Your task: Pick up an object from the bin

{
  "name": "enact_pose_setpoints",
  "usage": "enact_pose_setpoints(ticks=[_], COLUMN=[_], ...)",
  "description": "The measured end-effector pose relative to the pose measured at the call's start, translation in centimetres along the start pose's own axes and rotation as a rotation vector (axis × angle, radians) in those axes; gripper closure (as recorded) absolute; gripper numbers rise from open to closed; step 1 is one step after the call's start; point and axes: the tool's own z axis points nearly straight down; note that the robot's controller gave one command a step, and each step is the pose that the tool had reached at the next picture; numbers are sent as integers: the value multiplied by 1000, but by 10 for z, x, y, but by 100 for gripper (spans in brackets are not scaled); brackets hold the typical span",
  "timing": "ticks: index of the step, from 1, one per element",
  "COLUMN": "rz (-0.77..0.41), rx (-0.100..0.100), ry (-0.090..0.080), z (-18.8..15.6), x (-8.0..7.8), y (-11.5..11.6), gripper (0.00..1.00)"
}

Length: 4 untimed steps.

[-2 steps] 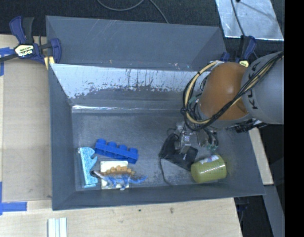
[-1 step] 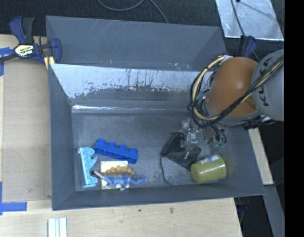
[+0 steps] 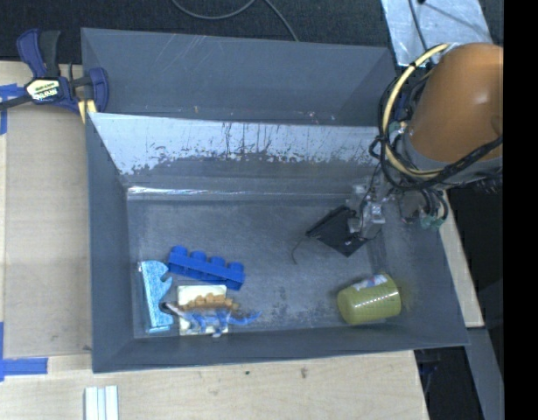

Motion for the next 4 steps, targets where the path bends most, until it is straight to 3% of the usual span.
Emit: enact_pose_setpoints(ticks=[4], rz=[2], rx=[0], ry=[0], z=[0], x=[0], y=[0], gripper=[100])
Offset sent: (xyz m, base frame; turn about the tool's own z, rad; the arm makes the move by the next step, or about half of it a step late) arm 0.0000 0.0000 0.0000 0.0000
